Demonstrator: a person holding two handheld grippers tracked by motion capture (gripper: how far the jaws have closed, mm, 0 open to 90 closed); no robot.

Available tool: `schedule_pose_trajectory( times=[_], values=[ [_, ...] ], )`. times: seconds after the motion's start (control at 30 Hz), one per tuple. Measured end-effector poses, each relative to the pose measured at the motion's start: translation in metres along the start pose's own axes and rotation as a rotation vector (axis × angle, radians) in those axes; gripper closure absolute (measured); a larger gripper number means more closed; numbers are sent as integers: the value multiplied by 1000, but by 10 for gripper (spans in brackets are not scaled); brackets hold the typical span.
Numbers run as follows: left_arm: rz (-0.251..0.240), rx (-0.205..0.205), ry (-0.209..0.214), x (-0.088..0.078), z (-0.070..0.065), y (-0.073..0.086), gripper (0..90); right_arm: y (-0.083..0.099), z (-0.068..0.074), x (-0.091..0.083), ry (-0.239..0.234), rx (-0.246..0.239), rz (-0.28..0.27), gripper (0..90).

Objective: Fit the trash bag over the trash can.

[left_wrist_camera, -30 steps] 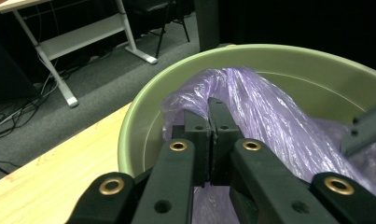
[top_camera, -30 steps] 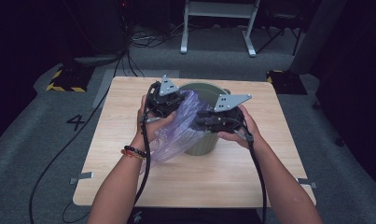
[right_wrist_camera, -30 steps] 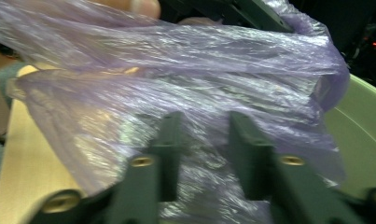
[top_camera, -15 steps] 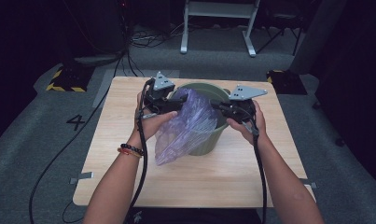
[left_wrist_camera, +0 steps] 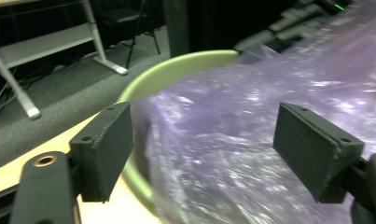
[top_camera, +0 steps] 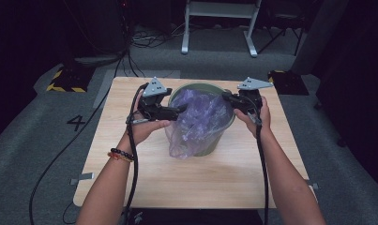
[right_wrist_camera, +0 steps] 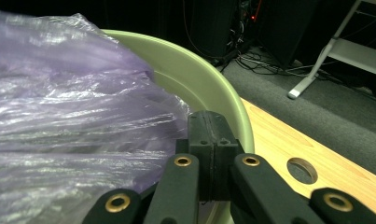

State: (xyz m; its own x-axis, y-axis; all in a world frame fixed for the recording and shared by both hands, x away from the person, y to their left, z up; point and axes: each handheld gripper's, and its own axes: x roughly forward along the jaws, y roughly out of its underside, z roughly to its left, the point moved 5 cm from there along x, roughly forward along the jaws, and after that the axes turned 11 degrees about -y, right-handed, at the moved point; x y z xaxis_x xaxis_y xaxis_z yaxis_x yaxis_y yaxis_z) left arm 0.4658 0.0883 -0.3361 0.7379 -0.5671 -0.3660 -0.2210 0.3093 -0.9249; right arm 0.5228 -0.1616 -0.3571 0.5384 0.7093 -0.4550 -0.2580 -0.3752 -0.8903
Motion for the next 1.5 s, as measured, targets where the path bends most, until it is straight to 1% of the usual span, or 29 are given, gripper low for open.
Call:
schedule_pose_trajectory(
  times=[0.1, 0.17, 0.2, 0.27, 0.3, 0.33, 0.37, 0.4, 0.43, 0.5, 0.63, 0.7, 0.8, 0.87, 0.9, 0.93, 0.97, 1.0, 1.03, 1.07, 1.1, 1.13, 1.17, 1.2, 1.27, 1.33, 1.37, 1.43, 1.5],
  values=[
    [-7, 19, 37, 0, -8, -1, 269, -2, -1, 2, 8, -4, -1, 900],
    [-8, 44, 31, 2, -12, -1, 348, -2, 0, 3, 5, -3, 2, 881],
    [-5, 55, 27, 2, -13, -1, 422, -2, 0, 4, 8, -5, 4, 857],
    [-2, 76, 42, 3, -16, -1, 562, -2, -1, 3, 29, -5, -2, 737],
    [5, 94, 30, 4, -18, -1, 624, -3, -2, 2, 24, 6, -12, 702],
    [14, 106, 21, 4, -19, -1, 692, -3, -1, 1, -3, 15, -23, 657],
    [19, 121, 17, 5, -20, -1, 748, -3, 1, -1, -19, 5, -30, 618],
    [24, 130, 6, 5, -21, -1, 811, -4, 2, -3, -15, -13, -23, 588],
    [26, 136, -7, 6, -21, -1, 837, -4, 4, -5, -14, -27, -15, 568],
    [25, 135, -4, 7, -22, -2, 884, -6, 10, -10, -23, -72, -6, 524],
    [36, 138, -22, 12, -23, -2, 899, -11, 20, -24, -34, -102, -51, 439],
    [42, 136, -18, 13, -24, -2, 900, -13, 25, -32, -47, -116, -71, 398],
    [42, 135, -24, 15, -25, -2, 900, -14, 36, -40, -118, -139, -76, 396],
    [40, 131, -20, 15, -25, -2, 900, -15, 52, -46, -203, -176, -78, 386],
    [38, 127, -24, 15, -24, -2, 899, -15, 60, -48, -239, -200, -67, 373],
    [33, 113, -36, 14, -22, -2, 861, -14, 66, -48, -266, -222, -54, 366],
    [36, 93, -53, 14, -20, -2, 765, -12, 74, -47, -292, -252, -31, 379],
    [39, 65, -57, 13, -17, -1, 667, -10, 80, -45, -305, -279, -3, 423],
    [33, 51, -46, 11, -16, 0, 623, -6, 86, -42, -308, -319, 40, 476],
    [29, 45, -43, 10, -15, 1, 592, -4, 90, -40, -305, -345, 62, 541],
    [23, 42, -45, 7, -14, 2, 560, -2, 91, -39, -309, -354, 70, 592],
    [20, 29, -53, 5, -13, 2, 510, -1, 92, -37, -321, -358, 77, 635],
    [23, 17, -59, 3, -11, 3, 428, 1, 92, -35, -321, -355, 82, 677],
    [25, 4, -63, 1, -10, 3, 356, 3, 90, -33, -315, -354, 84, 736],
    [7, -23, -53, -4, -8, 5, 258, 5, 85, -32, -300, -340, 81, 818],
    [-4, -30, -45, -10, -6, 7, 215, 5, 80, -33, -287, -325, 61, 895],
    [-10, -24, -37, -13, -6, 8, 199, 4, 78, -34, -285, -316, 47, 900],
    [-33, -32, -17, -20, -8, 9, 174, 4, 74, -34, -270, -308, 32, 900],
    [-42, -30, 0, -26, -9, 8, 170, 3, 70, -34, -252, -290, 18, 900]
  ],
)
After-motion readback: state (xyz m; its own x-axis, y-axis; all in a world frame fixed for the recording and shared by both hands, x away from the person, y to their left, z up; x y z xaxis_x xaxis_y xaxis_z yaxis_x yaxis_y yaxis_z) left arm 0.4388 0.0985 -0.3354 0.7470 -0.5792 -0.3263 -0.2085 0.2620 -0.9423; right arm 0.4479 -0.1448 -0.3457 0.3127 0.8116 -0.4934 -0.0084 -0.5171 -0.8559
